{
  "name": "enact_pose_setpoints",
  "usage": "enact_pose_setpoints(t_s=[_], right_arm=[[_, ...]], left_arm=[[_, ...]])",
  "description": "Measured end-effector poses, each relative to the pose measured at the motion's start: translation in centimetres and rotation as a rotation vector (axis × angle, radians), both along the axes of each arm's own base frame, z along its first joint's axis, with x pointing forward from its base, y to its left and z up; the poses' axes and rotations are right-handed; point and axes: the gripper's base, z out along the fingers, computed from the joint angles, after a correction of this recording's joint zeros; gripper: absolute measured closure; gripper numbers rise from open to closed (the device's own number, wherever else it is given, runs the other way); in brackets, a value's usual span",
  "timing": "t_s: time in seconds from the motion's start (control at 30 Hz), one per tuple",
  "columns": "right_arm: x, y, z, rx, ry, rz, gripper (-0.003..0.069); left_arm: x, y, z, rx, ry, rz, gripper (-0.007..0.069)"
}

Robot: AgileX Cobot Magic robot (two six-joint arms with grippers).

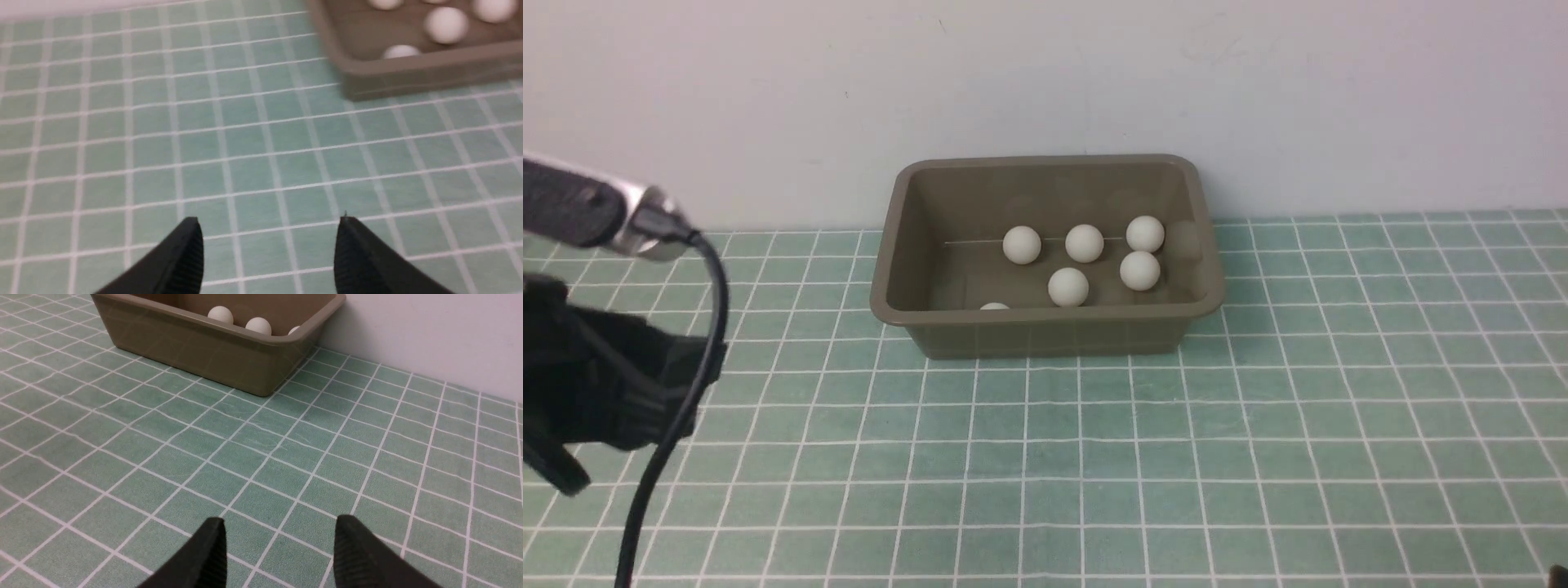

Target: Put the table tennis balls in the box on the green coffee tablecloth.

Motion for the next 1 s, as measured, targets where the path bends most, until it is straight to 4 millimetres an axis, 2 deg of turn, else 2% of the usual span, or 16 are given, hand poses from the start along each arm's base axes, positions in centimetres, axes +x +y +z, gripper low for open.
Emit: enact_pose_setpoints(t_s=[0.27,0.43,0.6,0.87,1.0], right_arm=[[0.0,0.0,0.0,0.000,0.000,0.000,0.0321],[0.0,0.0,0.0,0.000,0.000,0.000,0.0321],[0.0,0.0,0.0,0.000,0.000,0.000,0.0321],[0.0,0.0,0.0,0.000,-0.001,0.000,0.0322],[0.0,0.0,0.0,0.000,-0.001,0.000,0.0322]], left_arm=[[-2.9,1.6,-2.6,0.048,-0.080,0.122,0.0230],[-4.6,1.5,-3.3,0.093,-0.164,0.126,0.0230],[-6.4,1.4,-5.0,0.103,-0.268,0.162,0.0230],[-8.4,1.1,-7.7,0.109,-0.331,0.172,0.0230],[-9.2,0.9,-8.3,0.114,-0.378,0.174,0.0230]])
